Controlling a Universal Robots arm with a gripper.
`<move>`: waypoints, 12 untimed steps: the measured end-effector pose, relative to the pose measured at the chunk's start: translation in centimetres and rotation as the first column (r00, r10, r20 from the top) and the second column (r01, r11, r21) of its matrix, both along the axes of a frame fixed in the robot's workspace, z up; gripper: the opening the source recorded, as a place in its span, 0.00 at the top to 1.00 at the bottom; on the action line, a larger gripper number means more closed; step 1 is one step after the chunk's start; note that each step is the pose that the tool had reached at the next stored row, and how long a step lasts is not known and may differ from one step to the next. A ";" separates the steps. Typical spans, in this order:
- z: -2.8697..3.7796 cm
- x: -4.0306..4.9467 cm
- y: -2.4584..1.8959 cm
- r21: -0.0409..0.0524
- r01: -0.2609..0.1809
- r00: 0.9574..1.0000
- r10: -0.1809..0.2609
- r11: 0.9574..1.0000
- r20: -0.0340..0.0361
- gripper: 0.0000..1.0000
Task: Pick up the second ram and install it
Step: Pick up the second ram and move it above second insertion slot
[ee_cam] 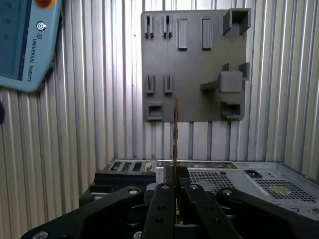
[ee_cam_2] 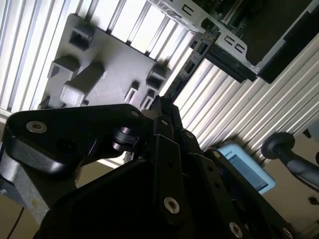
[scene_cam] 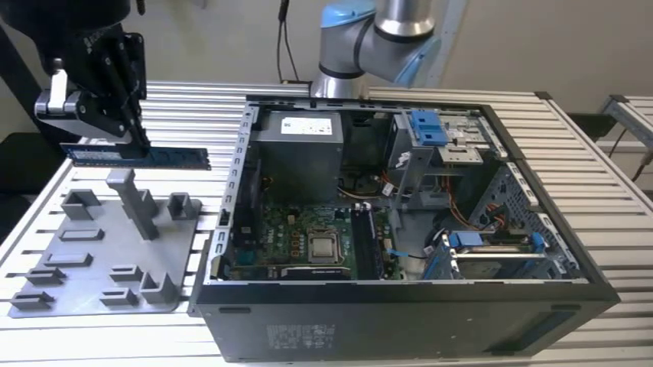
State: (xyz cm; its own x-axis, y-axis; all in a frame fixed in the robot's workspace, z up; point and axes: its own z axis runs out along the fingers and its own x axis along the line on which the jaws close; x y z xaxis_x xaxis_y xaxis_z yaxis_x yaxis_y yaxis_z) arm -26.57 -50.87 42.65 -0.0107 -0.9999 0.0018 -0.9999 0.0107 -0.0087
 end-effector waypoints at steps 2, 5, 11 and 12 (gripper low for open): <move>0.00 0.44 0.00 0.000 0.000 1.000 0.000 1.000 0.000 0.86; -0.01 1.13 0.00 0.000 0.000 1.000 0.000 1.000 0.000 0.86; -0.01 2.55 0.00 0.000 0.000 1.000 0.000 1.000 0.000 0.86; -0.01 2.75 0.00 0.000 0.000 1.000 0.000 1.000 0.000 0.86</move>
State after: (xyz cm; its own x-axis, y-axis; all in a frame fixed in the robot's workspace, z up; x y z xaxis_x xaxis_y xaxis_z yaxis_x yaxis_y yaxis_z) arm -23.82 -50.87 42.64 -0.0105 -0.9999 0.0016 -0.9999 0.0105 -0.0088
